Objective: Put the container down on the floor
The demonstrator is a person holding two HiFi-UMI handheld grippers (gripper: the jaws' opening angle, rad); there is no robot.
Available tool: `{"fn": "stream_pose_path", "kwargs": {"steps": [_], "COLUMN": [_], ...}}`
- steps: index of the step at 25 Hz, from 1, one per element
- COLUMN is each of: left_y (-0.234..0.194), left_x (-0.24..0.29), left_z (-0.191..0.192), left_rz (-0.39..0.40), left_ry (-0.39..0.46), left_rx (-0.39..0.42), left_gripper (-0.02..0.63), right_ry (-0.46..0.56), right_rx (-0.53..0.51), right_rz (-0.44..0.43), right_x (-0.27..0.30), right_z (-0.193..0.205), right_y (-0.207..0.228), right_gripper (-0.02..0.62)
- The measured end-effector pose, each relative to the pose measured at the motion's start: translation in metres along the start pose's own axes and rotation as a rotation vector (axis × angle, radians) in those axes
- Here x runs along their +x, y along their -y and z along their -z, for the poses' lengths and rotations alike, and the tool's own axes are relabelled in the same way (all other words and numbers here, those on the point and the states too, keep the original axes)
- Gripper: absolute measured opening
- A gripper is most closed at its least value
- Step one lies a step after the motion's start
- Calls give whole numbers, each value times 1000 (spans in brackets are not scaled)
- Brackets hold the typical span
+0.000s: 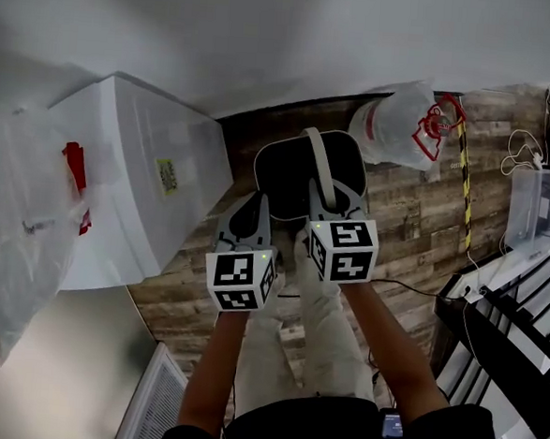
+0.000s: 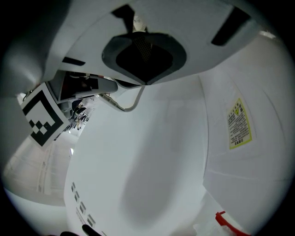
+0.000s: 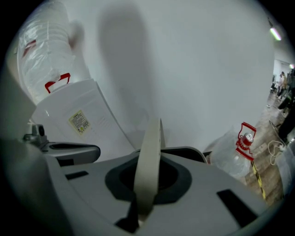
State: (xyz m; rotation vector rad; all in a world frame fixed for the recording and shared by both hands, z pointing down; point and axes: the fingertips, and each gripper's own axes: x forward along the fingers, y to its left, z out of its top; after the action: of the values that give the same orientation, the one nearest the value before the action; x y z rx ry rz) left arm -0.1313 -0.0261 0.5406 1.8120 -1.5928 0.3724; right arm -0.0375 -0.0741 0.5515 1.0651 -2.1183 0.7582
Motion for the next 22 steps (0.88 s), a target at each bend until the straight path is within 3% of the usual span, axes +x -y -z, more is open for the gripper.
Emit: {"fn": "stream_pose_path", "kwargs": {"steps": [22], "left_y": [-13], "left_x": [31], "left_z": [78], "left_rz": [-3], "left_ry": [-102], "left_rx": [-20], "left_gripper": [18], "right_ry": [-93], "right_rx": [25], "right_rz": [13], "right_x": [46], "right_z": [70], "right_y": [21], "right_gripper": [31]}}
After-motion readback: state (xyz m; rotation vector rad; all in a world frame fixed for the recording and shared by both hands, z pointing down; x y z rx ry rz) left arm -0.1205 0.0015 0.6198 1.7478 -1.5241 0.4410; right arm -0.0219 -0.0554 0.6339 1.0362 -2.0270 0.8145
